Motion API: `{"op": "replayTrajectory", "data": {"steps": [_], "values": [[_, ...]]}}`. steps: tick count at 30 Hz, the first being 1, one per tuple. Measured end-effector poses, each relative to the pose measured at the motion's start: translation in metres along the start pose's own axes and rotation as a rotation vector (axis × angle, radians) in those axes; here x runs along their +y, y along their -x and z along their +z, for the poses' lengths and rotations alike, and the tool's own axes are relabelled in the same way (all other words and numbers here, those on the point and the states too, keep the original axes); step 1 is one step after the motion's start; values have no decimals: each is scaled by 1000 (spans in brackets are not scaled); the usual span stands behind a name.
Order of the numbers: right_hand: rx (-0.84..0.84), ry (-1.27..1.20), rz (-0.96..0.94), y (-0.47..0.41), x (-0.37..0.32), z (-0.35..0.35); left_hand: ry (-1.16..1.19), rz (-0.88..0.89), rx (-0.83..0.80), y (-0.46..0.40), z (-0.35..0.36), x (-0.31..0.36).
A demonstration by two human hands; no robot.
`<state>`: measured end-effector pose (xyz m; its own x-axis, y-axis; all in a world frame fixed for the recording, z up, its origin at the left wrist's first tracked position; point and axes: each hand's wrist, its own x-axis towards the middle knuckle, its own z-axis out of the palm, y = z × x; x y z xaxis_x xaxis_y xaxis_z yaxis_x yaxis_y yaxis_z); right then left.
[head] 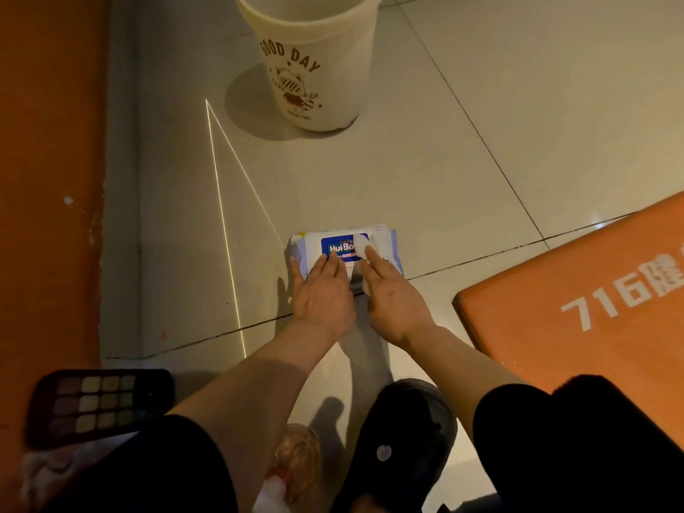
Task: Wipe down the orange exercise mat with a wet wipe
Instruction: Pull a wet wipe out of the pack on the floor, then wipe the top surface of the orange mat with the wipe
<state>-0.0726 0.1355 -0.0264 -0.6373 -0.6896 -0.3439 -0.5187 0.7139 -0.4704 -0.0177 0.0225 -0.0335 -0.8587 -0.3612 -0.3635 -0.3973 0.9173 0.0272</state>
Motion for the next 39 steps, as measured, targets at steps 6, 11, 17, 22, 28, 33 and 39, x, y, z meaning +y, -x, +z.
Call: {"op": "replayTrajectory", "data": {"steps": [6, 11, 17, 22, 28, 33, 39], "values": [[110, -146, 264, 62, 31, -28, 201, 196, 113, 19, -21, 53], [410, -303, 382, 140, 72, -42, 79, 508, -146, 32, -44, 120], [749, -392, 499, 218, 115, -73, -20, 744, -95, 56, -103, 156], [941, -537, 648, 284, 142, -86, -99, 804, -39, 68, -148, 216], [890, -565, 638, 294, 169, -69, -59, 766, -54, 78, -91, 264], [737, -413, 484, 233, 177, -37, 40, 552, -53, 47, -9, 232], [376, -65, 257, 160, 190, 13, 325, 320, -9, 23, 48, 202]]}}
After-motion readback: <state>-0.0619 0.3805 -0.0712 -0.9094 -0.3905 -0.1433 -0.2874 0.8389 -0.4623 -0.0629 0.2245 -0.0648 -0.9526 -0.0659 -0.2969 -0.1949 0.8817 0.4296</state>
